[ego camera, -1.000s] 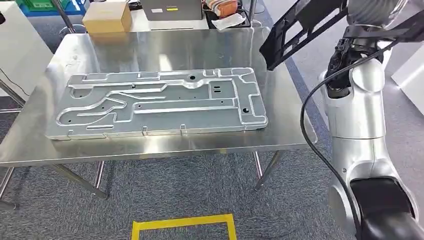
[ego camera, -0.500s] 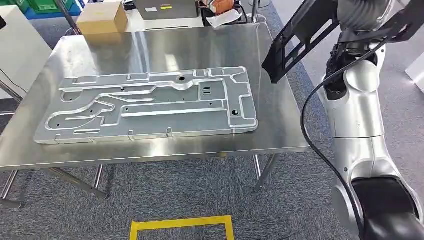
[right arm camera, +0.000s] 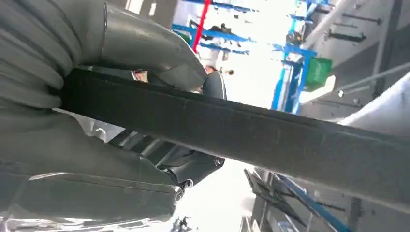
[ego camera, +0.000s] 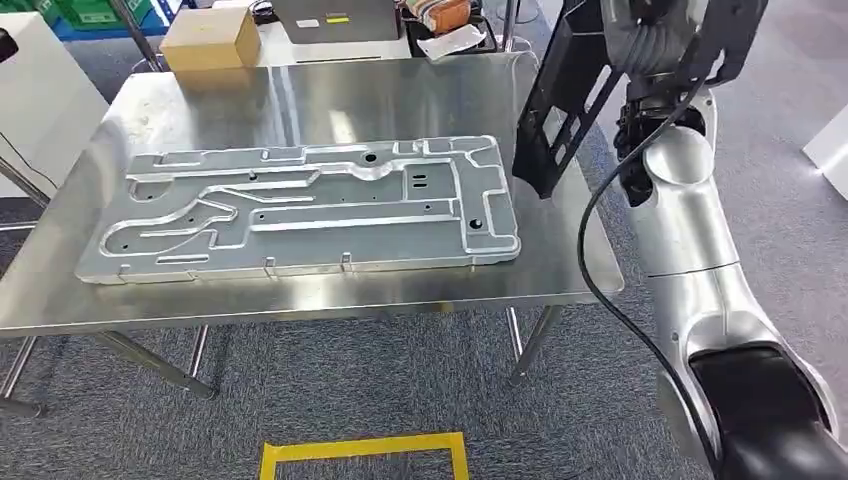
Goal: Take the parts from the cabinet and place them on the table.
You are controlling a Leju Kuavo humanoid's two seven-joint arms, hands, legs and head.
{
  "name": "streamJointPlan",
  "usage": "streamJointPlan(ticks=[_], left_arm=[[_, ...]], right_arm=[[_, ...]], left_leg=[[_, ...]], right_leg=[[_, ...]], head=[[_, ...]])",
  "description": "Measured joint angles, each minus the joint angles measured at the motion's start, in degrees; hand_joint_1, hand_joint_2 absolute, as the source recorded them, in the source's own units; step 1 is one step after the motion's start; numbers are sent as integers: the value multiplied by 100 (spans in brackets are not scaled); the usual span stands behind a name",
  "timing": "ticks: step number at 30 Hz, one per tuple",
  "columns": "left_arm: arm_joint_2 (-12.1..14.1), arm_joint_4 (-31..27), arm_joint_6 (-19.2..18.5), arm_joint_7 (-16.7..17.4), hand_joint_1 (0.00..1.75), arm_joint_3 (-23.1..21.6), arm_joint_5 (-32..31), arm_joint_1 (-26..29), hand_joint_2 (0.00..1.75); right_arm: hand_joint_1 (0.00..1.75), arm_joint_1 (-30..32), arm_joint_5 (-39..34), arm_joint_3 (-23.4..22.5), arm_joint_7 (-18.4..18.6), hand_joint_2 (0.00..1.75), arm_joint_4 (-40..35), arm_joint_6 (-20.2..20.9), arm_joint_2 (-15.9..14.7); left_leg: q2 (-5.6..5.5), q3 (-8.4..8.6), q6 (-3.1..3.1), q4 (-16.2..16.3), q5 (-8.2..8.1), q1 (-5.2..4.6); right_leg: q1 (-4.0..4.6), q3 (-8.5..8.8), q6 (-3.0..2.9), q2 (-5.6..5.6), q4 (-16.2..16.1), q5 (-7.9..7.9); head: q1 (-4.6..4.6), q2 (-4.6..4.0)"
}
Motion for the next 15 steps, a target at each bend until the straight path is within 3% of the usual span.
streamJointPlan(ticks=[8, 15], left_arm=[[2, 0, -17, 37, 0, -42, -13, -8, 175], [2, 0, -37, 31, 0, -66, -18, -22, 175]], right_arm=[[175, -479, 491, 290, 428, 175, 668, 133, 170], [175, -864, 1227, 792, 577, 175, 1574, 59, 562]], left_leg=[[0, -22, 2, 35, -1, -5], [2, -22, 3, 40, -1, -9]], right_leg=[[-6, 7, 15, -2, -7, 9], [-8, 8, 22, -1, -11, 13]], head=[[0, 0], [0, 0]])
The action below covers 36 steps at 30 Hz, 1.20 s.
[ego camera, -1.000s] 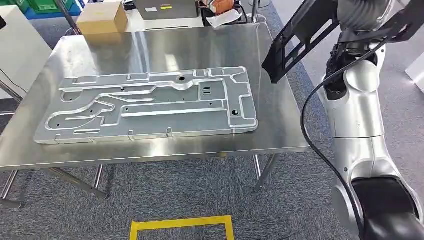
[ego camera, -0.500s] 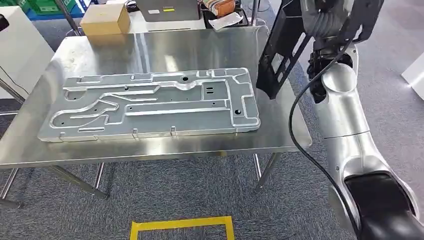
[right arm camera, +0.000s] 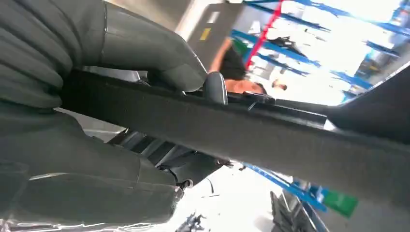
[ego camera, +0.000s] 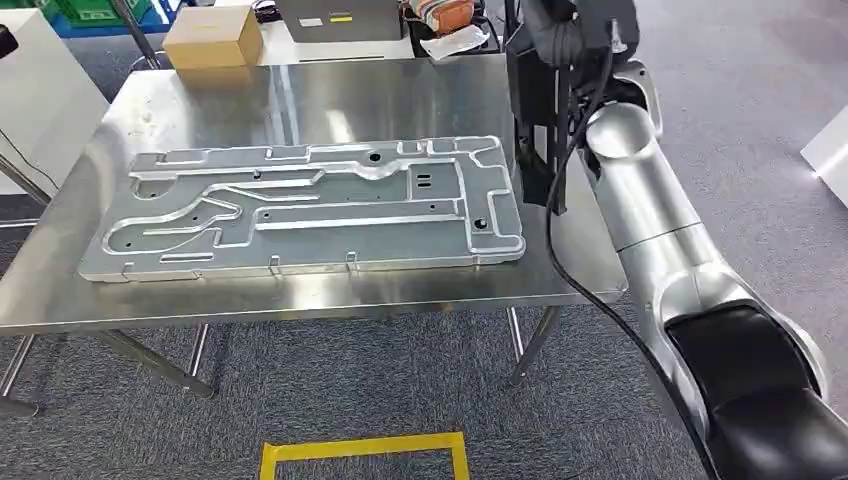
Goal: Take the parts from the cabinet and place them on the table.
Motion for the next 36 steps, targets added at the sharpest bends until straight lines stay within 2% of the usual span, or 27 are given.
streamJointPlan(ticks=[7, 11, 14, 17, 25, 31, 36], left_arm=[[0, 0, -15, 0, 0, -28, 9, -2, 175], [0, 0, 4, 6, 0, -42, 48, -3, 175], [0, 0, 46, 22, 0, -70, 55, -4, 175], [-2, 0, 63, 31, 0, -107, 44, -10, 175], [-2, 0, 63, 37, 0, -125, 42, -17, 175], [-2, 0, 98, 90, 0, -179, 24, -40, 175], [-4, 0, 146, 136, 0, -267, 4, -62, 175]], right_arm=[[175, -174, 266, 306, 6, 175, 463, -160, 262], [175, -335, 762, 537, 185, 175, 692, -554, 452], [175, -517, 832, 550, 328, 175, 937, -896, 620], [175, -680, 806, 458, 295, 175, 1150, -1108, 693], [175, -826, 793, 316, 236, 175, 1453, -1204, 743], [175, -826, 681, -95, 129, 175, 1639, -1792, 756], [175, -830, 127, -850, -19, 175, 1783, -2212, 712]], left_leg=[[-1, -2, 0, 1, 0, 0], [11, 1, 0, 1, 0, -1], [2, 0, 0, 3, 0, -1], [1, -1, 0, 2, 0, -2], [10, 4, 0, 5, 0, -4], [5, 2, 0, 7, 0, -5], [7, 0, 1, 13, 0, -8]], right_leg=[[0, 0, 0, -1, 0, 0], [-1, -2, 2, 6, -1, 1], [2, -2, 2, 1, -3, 1], [1, 0, 2, 0, -3, 1], [-1, 6, 6, 5, -9, 4], [-1, 6, 6, 2, -10, 4], [-3, 7, 9, 3, -11, 6]], head=[[0, 0], [0, 0], [0, 0], [0, 0], [0, 0], [0, 0], [0, 0]])
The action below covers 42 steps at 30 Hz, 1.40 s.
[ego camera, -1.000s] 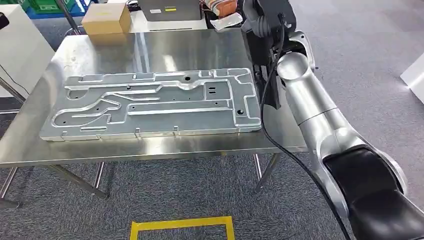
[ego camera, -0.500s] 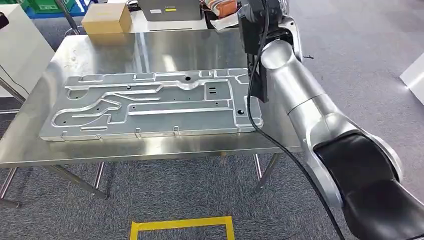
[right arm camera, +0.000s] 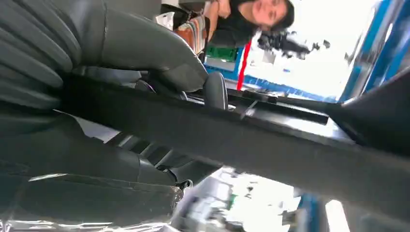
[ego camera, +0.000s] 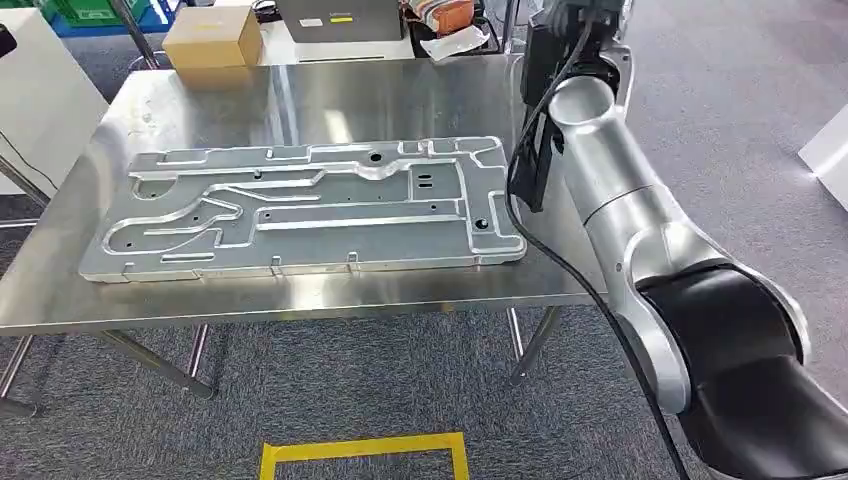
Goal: Take the parts from the cabinet and place them on the table.
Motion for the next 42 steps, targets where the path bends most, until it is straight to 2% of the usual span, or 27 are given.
streamJointPlan(ticks=[6, 10, 16, 24, 27, 29, 30, 32, 36, 42], left_arm=[[0, 0, 48, 26, 0, -107, -28, -25, 175], [0, 0, 81, 87, 0, -142, -24, -40, 175], [0, 0, 114, 20, 0, -142, 153, -23, 175], [0, 0, 116, -2, 0, -142, 173, -15, 175], [0, 0, 116, -18, 0, -142, 173, -14, 175], [0, 0, 111, -33, 0, -142, 164, -10, 175], [0, 0, 109, -33, 0, -144, 164, -10, 175], [2, 0, 100, -33, 0, -144, 168, -12, 175], [2, 0, 76, 53, 0, -144, 188, -25, 175], [11, 0, 15, 85, 0, -157, 221, -35, 175]], right_arm=[[175, -29, -547, -1038, -573, 175, 83, -138, -131], [175, -28, -591, -1433, -702, 175, 127, -125, -168], [175, -22, -711, -1772, -761, 175, 144, 22, -188], [175, -21, -826, -1900, -835, 175, 160, 104, -188], [175, 10, -1344, -2076, -1162, 175, 140, 482, -186], [175, 88, -2403, -2472, -1630, 175, -47, 1006, -129], [175, 126, -2872, -2710, -1719, 175, -165, 1150, -105], [175, 232, -3621, -3092, -1716, 175, -433, 1386, -44], [175, 461, -4613, -3674, -1672, 175, -800, 1893, -13], [175, 815, -5212, -4189, -1753, 175, -911, 2532, -59]], left_leg=[[1, -1, 2, 2, -1, 0], [8, 1, 5, 2, -3, -1], [7, 2, 5, 2, -3, -1], [7, 1, 5, 2, -3, -1], [5, 0, 5, 2, -3, -1], [2, -1, 5, 2, -3, -1], [2, -2, 5, 2, -3, -2], [2, -1, 6, 2, -3, -2], [-3, -4, 6, 2, -3, -2], [5, -1, 6, 3, -4, -3]], right_leg=[[-3, 1, 1, 0, 0, 0], [-4, 0, 2, 2, 0, 1], [-4, 0, 3, 2, 0, 2], [-4, 0, 3, 2, 1, 2], [-4, 0, 3, 2, 0, 2], [-4, 0, 3, 0, 0, 1], [-5, 0, 3, -1, 0, 1], [-5, 0, 3, -1, 0, 1], [-5, 0, 4, -6, -1, 1], [-5, 0, 4, 1, -1, 1]], head=[[0, 0], [0, 0], [0, 0], [0, 0], [0, 0], [0, 0], [0, 0], [0, 0], [0, 0], [0, 0]])
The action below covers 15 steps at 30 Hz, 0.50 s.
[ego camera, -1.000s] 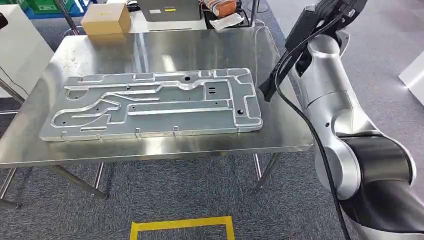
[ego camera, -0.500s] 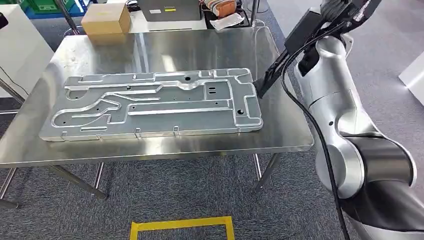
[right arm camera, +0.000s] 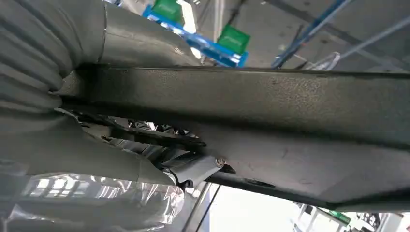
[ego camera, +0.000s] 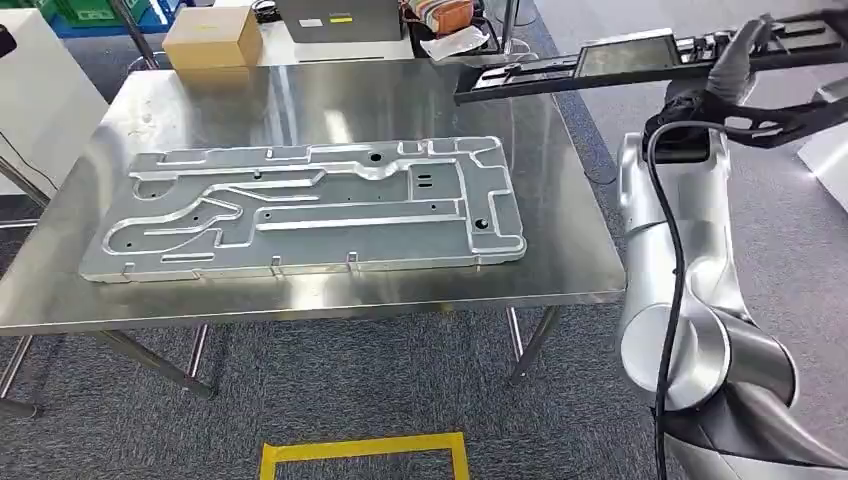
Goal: Take the parts from the cabinet and place them on the table.
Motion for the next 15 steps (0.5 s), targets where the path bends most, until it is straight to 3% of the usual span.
streamJointPlan(ticks=[4, 15], left_arm=[[11, 0, -7, 0, 0, -28, 7, -3, 175], [29, 0, 114, 13, 0, -92, 66, 0, 175]], right_arm=[[175, 293, -137, -214, -24, 175, 15, 312, -22], [175, 709, -314, -411, 85, 175, 628, 697, -118]], left_leg=[[2, -1, 0, 0, 0, 1], [0, -1, 1, -1, 0, 2]], right_leg=[[1, -1, 0, 0, 0, 0], [4, 0, 0, -1, 0, 0]], head=[[0, 0], [0, 0]])
